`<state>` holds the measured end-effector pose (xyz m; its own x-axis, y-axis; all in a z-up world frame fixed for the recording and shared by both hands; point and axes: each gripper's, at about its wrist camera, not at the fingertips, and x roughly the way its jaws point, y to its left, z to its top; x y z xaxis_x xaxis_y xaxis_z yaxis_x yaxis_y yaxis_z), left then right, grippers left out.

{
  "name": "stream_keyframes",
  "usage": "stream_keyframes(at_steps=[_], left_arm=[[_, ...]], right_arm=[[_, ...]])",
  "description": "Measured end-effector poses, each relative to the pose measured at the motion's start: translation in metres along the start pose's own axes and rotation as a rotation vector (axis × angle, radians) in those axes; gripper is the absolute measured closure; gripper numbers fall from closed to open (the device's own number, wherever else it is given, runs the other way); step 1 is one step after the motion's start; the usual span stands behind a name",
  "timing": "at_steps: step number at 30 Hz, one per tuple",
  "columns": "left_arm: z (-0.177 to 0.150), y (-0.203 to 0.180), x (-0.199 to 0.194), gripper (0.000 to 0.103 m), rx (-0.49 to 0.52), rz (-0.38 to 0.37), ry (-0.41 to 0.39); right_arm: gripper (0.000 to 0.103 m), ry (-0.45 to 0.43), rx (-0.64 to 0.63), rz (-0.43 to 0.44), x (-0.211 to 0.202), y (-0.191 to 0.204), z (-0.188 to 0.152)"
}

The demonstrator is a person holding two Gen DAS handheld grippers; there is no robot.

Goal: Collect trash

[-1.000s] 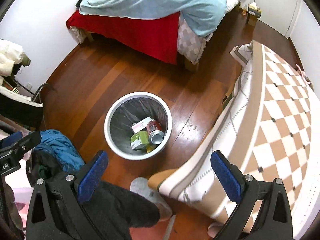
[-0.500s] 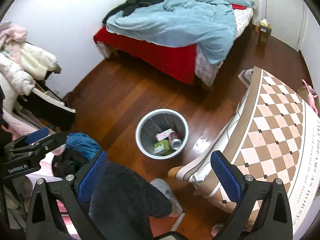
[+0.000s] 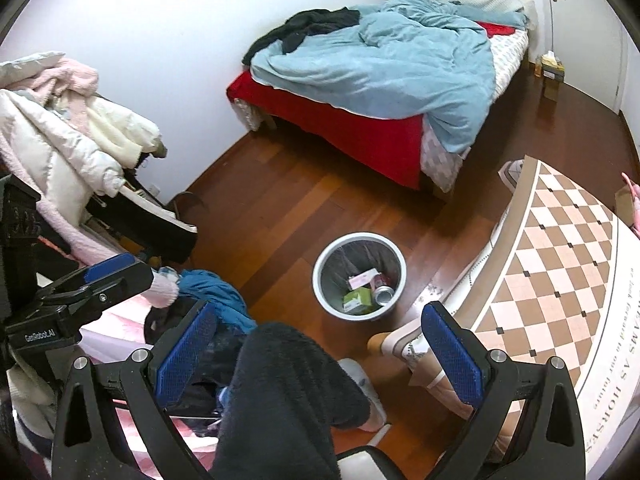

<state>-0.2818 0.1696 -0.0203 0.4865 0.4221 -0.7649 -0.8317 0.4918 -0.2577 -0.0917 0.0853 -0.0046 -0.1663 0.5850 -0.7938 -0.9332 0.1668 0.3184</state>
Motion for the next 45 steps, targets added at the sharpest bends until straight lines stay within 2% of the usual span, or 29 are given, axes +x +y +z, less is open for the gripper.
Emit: stream_keyframes(at_steps=[22, 45], left_arm=[[-0.001, 0.002, -0.014, 0.001, 0.012, -0.004, -0.018], [0.0, -0.006, -0.013, 0.0, 0.032, -0.043, -0.01]], right_arm=[[0.0, -0.008, 0.001, 0.045, -0.015, 0.012, 0.0], [0.0, -0.026, 0.007, 0.043, -0.022, 0.005, 0.002]])
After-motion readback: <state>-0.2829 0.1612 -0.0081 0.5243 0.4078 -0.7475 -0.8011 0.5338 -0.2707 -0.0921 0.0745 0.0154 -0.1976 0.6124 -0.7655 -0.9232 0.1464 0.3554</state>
